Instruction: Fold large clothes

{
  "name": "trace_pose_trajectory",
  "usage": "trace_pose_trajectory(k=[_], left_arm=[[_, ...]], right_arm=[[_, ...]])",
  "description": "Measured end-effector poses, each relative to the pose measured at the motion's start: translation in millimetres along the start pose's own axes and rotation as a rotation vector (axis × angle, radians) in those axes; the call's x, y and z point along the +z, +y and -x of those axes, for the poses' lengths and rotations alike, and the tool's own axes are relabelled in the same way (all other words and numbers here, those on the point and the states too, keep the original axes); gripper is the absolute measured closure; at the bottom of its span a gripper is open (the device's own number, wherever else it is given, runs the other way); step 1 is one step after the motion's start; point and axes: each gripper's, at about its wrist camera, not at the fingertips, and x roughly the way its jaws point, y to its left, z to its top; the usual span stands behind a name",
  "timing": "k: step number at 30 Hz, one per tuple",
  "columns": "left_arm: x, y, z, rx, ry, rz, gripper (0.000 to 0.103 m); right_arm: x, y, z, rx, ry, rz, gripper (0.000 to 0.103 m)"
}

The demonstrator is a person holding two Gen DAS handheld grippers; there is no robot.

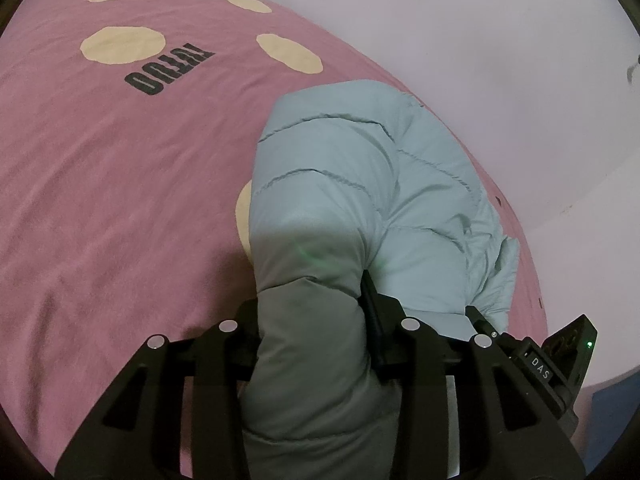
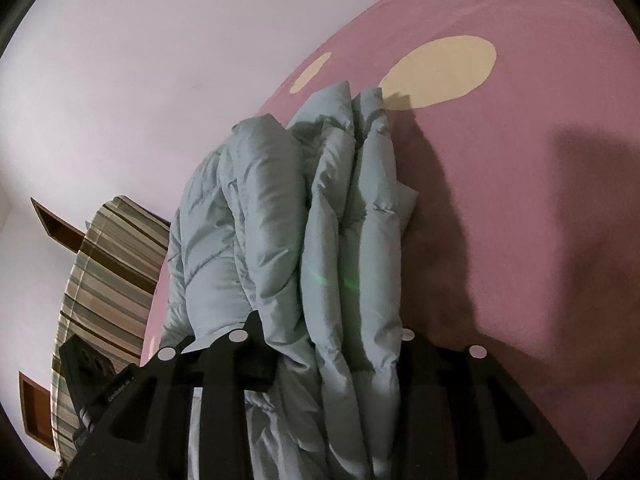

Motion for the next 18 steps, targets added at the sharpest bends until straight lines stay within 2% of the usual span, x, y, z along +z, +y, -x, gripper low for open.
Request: trace_pose_trajectory(k=[8,13,18], left_arm=[[0.6,2.5,-0.2,-0.004,-0.002,-0.006,0.061],[2.6,4.0,1.2,0.001,0.0,-0.012,0.054],[4.0,4.1,3.2,0.001,0.005,-0.017,0.053]], right_arm=[[3.2,-8.7,2.5,0.008,0.009,-0.009,0.067],[4.9,-11.8,4.3,0.012,0.01,-0.02,0.062],[6.0,-13.2,8.1,0.008,0.009,-0.022,0.056]])
